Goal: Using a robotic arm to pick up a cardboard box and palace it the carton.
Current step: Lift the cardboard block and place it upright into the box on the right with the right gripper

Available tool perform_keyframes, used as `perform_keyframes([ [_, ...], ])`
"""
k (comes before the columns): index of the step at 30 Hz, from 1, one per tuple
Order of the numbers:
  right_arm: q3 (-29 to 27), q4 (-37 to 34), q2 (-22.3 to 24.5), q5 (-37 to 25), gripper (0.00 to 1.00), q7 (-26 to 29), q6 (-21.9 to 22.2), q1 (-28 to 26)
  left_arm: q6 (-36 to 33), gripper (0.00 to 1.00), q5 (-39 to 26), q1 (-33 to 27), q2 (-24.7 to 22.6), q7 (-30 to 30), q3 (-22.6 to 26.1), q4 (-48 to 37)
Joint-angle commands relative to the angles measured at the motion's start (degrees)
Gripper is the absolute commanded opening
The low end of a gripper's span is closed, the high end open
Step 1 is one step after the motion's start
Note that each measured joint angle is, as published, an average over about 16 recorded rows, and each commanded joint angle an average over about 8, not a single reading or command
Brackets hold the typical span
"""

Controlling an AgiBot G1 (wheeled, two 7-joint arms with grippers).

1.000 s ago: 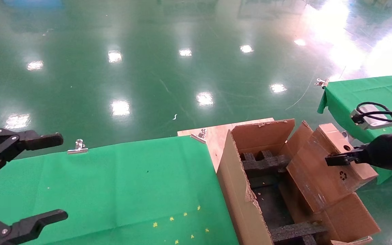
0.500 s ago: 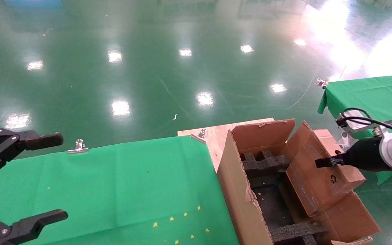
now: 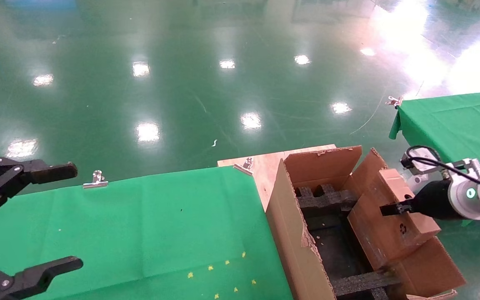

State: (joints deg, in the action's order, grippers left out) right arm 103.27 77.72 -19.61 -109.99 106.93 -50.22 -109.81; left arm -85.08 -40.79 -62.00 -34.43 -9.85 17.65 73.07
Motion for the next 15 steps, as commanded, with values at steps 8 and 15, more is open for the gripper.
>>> perform_keyframes([
  [8,1.56,-0.29,-2.05,-3.21,0.00,4.17,3.21,3.89,0.01,1.00,0.01,0.00,0.01,0.01,0.02,0.00],
  [15,2.50,-0.86,-4.03,-6.20,0.00,8.52,5.27,6.90,0.01,1.00,0.02,-0.01,0.01,0.02,0.03,0.00],
])
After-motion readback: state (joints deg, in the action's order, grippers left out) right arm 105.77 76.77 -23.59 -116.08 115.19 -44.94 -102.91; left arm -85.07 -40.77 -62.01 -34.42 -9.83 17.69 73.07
